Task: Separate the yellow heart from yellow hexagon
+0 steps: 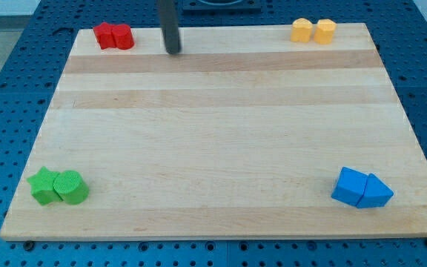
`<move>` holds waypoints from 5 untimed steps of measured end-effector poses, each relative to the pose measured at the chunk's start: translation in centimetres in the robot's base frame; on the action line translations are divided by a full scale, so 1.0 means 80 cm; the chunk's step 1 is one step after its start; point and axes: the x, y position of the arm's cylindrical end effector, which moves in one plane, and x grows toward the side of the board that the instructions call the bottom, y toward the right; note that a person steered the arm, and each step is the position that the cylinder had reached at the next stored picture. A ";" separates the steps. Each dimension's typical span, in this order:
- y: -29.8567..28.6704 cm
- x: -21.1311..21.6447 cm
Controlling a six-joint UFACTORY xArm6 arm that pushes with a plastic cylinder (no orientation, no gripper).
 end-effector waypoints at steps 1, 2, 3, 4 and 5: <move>0.111 0.084; 0.267 0.118; 0.411 0.106; 0.466 0.076; 0.466 0.076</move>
